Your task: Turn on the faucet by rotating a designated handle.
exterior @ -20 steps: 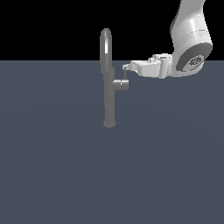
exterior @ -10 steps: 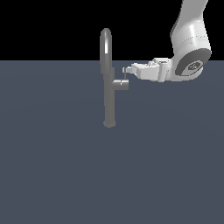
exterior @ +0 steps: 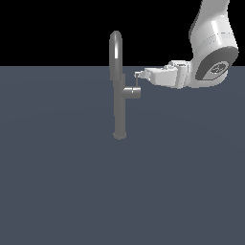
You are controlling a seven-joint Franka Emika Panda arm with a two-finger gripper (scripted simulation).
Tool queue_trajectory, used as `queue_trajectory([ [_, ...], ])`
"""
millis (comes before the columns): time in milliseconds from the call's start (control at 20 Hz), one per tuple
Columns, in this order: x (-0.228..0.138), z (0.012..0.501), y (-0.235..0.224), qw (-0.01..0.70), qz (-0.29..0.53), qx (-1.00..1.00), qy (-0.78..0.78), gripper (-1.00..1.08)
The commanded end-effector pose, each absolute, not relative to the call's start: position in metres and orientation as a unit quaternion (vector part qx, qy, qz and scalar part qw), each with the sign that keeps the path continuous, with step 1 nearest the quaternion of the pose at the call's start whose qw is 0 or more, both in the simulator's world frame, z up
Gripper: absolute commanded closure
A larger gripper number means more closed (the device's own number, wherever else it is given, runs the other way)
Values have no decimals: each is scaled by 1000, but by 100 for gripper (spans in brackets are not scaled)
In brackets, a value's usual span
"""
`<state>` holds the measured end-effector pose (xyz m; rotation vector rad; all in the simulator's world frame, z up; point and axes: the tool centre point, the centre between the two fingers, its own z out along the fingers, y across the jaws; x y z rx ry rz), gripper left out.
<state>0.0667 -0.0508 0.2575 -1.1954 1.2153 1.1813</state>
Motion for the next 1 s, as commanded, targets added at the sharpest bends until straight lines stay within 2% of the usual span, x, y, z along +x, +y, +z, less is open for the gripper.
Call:
queue_trajectory([
  [0, 62, 260, -51, 509, 491, -497, 503, 108],
  [950, 24, 253, -50, 511, 488, -498, 504, 108],
])
